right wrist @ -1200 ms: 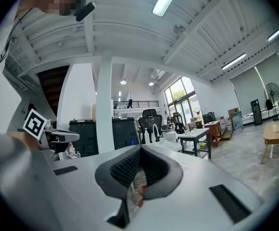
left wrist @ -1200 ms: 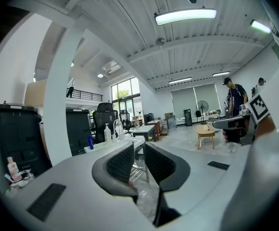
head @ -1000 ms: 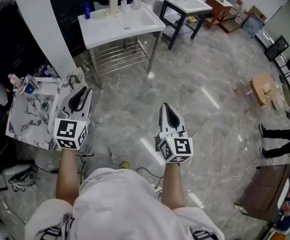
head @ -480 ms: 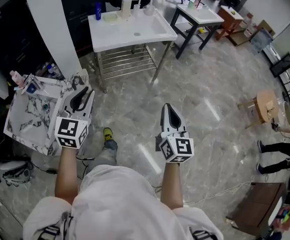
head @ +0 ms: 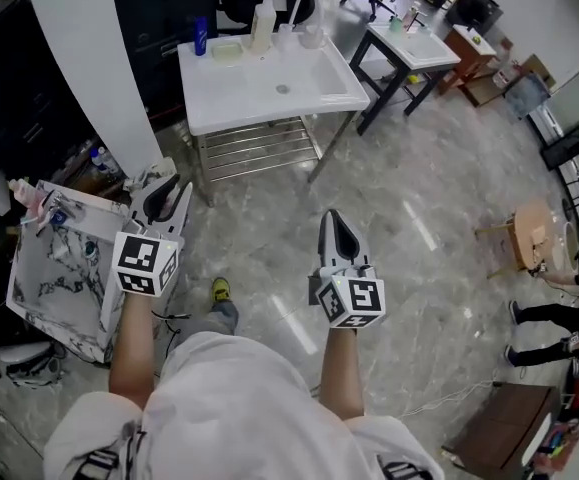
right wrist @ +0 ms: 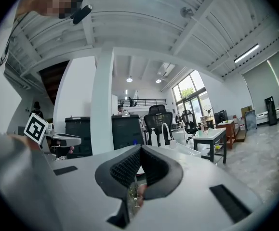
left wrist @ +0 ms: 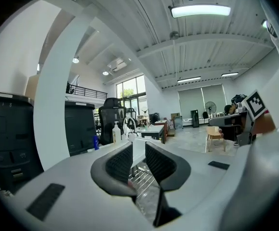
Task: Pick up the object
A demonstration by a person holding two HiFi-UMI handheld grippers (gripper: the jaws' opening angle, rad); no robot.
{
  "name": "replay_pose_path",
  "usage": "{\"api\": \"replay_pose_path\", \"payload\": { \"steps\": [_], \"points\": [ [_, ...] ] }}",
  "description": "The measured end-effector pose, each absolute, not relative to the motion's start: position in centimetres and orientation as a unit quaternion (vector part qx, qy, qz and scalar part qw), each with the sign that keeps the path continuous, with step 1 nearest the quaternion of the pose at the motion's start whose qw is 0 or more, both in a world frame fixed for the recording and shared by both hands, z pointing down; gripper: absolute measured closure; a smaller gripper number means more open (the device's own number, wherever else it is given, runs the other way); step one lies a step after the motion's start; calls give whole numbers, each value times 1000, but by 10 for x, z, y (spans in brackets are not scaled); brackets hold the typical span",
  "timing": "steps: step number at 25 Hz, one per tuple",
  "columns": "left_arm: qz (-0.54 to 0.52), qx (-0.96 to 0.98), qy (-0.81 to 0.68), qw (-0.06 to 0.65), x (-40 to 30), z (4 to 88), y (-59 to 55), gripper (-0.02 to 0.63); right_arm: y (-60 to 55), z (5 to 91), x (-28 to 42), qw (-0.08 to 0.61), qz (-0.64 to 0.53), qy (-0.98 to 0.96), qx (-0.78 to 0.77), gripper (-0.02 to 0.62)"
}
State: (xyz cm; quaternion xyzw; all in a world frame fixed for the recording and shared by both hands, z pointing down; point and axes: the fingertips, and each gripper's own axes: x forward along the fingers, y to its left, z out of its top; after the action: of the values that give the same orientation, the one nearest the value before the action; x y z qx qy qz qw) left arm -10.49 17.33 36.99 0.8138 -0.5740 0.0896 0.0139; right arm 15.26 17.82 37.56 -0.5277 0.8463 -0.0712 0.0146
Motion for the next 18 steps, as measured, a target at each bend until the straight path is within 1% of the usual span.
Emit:
{"api": "replay_pose_path", "payload": {
  "steps": [9,18],
  "points": [
    [74,815,-575,28,-160,371,55,527,54,367,99,-4,-60,848,-526,589],
    [79,811,-579,27,-190,376,-19,523,-29,369,78,8,-62,849,-525,589]
  ]
}}
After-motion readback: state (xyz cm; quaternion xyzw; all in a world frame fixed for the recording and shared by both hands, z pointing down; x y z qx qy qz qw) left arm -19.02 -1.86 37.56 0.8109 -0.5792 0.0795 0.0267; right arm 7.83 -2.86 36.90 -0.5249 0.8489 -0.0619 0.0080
